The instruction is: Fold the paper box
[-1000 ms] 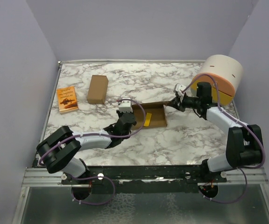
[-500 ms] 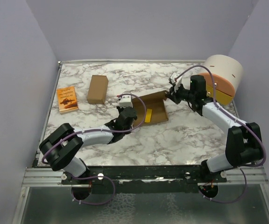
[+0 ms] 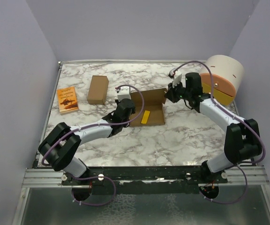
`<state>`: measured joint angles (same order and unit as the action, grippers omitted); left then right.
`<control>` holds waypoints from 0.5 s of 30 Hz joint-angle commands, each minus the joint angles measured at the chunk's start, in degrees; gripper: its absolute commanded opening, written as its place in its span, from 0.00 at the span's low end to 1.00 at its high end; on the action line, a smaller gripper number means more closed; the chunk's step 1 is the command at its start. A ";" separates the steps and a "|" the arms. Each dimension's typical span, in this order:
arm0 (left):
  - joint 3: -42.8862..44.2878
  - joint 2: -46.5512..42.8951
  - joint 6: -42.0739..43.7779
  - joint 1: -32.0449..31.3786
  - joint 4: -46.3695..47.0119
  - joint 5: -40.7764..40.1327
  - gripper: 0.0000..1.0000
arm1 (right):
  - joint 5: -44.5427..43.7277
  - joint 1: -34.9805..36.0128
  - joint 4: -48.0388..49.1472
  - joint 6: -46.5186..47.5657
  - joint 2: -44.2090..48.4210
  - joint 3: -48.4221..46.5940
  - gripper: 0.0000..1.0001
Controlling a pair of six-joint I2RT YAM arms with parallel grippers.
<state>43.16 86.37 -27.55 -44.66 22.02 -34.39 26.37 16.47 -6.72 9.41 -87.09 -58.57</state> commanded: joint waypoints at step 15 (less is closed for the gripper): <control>5.36 0.04 -1.25 1.25 -3.31 13.92 0.00 | -18.45 8.35 0.16 -24.27 -2.63 -2.89 0.01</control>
<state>46.50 86.37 -27.55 -42.65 17.45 -27.70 8.97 21.10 -7.38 -6.81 -89.58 -62.08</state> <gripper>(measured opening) 0.016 0.017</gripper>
